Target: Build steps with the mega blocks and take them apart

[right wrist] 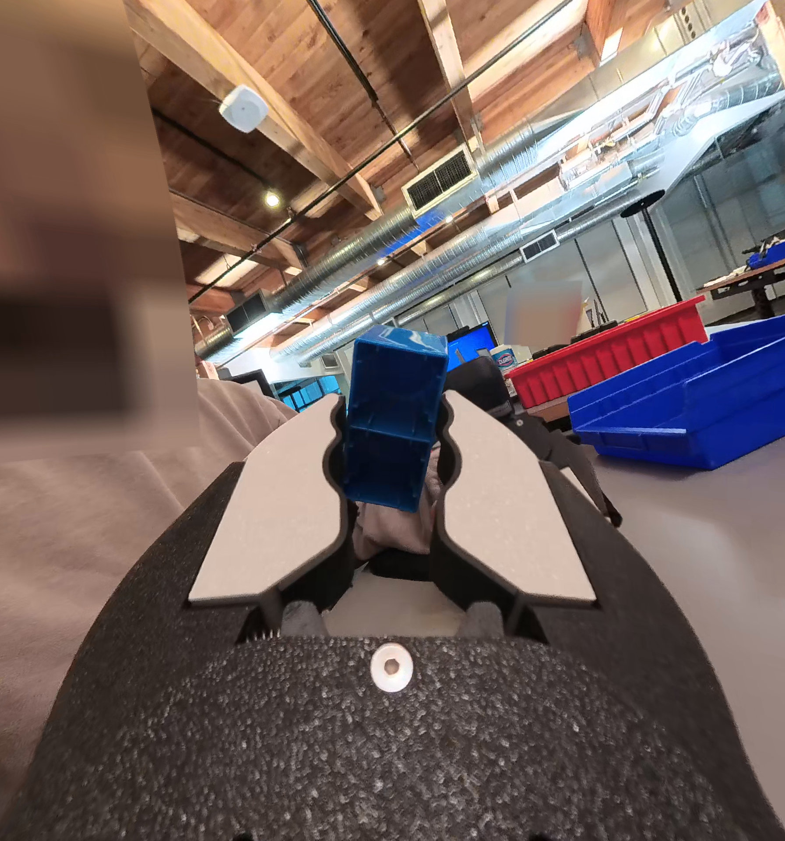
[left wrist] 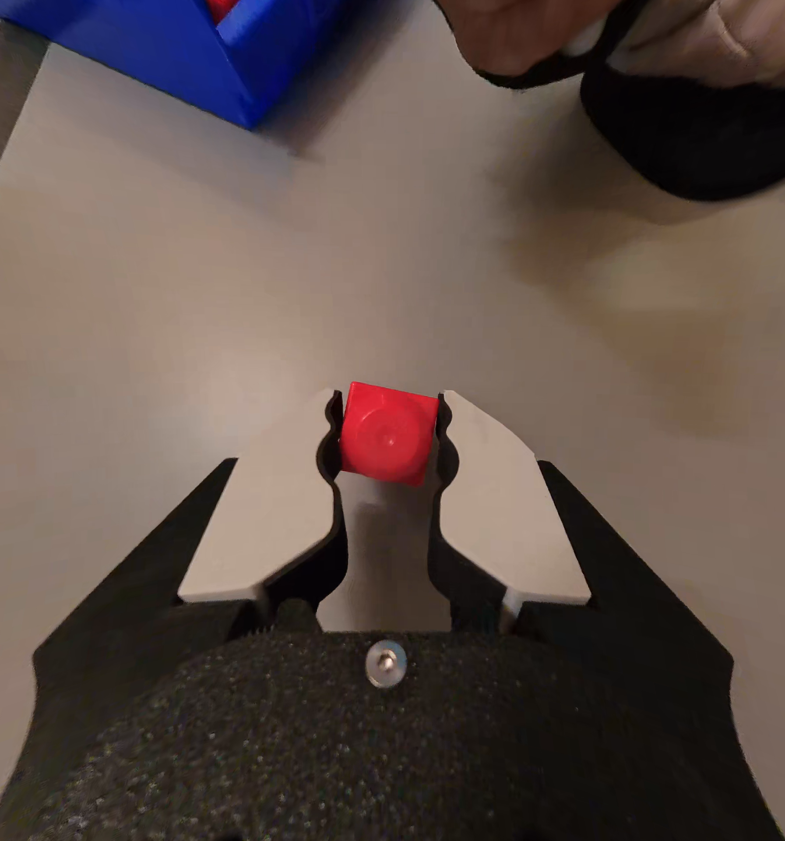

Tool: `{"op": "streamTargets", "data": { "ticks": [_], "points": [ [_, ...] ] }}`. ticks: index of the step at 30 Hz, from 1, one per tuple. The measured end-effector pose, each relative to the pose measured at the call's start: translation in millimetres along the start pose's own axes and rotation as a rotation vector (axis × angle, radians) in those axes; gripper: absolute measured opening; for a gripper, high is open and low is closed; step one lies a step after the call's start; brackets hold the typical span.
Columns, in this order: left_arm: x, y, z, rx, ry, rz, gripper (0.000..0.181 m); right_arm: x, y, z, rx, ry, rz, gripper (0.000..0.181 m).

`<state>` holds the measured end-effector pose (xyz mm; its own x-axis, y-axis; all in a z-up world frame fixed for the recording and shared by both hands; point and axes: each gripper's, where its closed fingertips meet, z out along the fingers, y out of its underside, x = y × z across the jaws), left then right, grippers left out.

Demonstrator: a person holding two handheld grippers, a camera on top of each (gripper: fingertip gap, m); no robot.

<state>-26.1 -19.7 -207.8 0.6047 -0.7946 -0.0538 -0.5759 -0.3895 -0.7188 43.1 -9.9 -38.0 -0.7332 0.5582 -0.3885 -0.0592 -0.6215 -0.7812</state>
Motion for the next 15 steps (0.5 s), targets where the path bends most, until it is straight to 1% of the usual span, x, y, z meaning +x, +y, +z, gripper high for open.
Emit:
{"op": "streamTargets", "data": {
  "ticks": [3, 7, 8, 10, 12, 15],
  "points": [
    [-5, -13, -7, 0.099, -0.026, -0.026, 0.052, 2, -3, -1, 0.022, 0.021, -0.013, 0.037],
    [-4, -37, -26, 0.241, -0.029, -0.062, 0.054, 5, -7, -2, 0.046, 0.046, -0.029, 0.037],
    [0, -49, -33, 0.31, -0.018, -0.067, 0.054, 6, -8, -1, 0.055, 0.056, -0.036, 0.037],
    [10, -83, -50, 0.507, 0.018, -0.104, 0.053, 9, -10, 1, 0.084, 0.081, -0.061, 0.037],
    [18, -115, -63, 0.695, 0.061, -0.191, 0.053, 10, -11, 5, 0.124, 0.107, -0.112, 0.037],
    [22, -139, -70, 0.849, 0.078, -0.299, 0.054, 12, -9, 14, 0.158, 0.152, -0.193, 0.037]
  ]
}}
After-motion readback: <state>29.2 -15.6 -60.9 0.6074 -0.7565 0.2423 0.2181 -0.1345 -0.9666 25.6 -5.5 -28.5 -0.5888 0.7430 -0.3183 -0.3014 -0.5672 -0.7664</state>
